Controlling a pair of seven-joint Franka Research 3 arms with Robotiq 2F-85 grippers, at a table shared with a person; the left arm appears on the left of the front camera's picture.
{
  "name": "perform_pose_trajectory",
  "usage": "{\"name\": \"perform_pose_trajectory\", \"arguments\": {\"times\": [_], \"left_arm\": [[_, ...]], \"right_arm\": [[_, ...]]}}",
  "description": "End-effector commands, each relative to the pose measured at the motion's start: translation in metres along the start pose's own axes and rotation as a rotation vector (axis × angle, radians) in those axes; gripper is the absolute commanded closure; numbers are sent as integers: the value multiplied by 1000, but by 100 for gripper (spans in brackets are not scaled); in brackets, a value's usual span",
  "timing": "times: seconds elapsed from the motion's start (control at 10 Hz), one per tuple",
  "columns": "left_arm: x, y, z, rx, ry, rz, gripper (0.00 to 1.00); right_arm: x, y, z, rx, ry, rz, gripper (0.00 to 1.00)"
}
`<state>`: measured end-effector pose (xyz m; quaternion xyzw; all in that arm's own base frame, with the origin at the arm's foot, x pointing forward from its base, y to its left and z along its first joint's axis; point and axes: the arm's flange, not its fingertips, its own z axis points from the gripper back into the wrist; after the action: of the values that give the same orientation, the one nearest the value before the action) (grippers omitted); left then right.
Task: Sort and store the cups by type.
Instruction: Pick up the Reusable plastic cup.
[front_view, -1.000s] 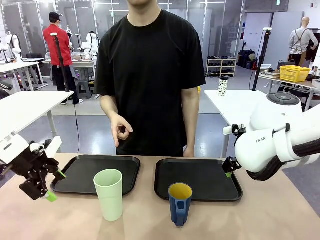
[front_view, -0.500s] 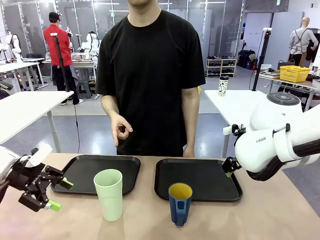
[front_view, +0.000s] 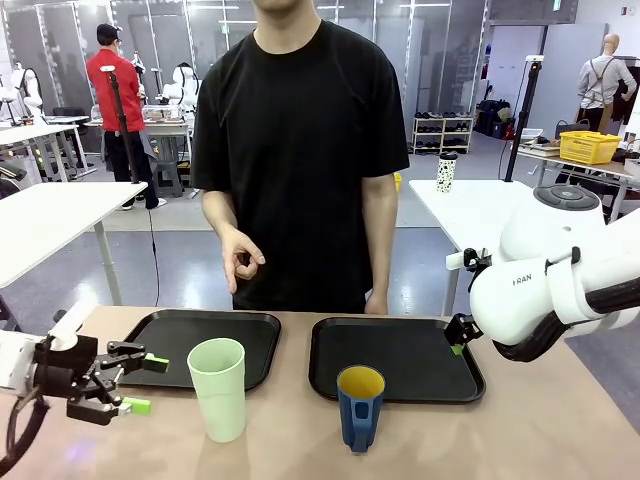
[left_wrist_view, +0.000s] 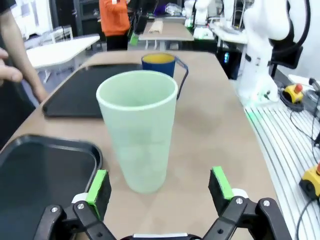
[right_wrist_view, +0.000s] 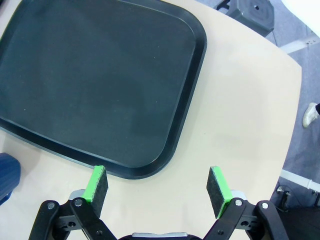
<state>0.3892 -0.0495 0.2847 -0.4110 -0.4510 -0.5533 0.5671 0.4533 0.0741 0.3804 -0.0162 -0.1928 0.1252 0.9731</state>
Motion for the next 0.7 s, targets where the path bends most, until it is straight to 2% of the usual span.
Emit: {"name": "perform_pose_trajectory", "arguments": {"times": [0.0, 0.2, 0.3, 0.4, 0.6], "left_arm": [[-14, 8, -10, -10, -63, 7, 0], [-16, 11, -15, -3, -87, 41, 0], [-8, 12, -6, 59, -32, 60, 0], [-16, 3, -15, -17, -61, 38, 0], [-16, 3, -15, -17, -61, 38, 0]], "right_arm": [[1, 0, 0, -1, -1, 4, 0], [1, 0, 0, -1, -1, 4, 0], [1, 0, 0, -1, -1, 4, 0], [1, 0, 0, -1, -1, 4, 0], [1, 0, 0, -1, -1, 4, 0]]}}
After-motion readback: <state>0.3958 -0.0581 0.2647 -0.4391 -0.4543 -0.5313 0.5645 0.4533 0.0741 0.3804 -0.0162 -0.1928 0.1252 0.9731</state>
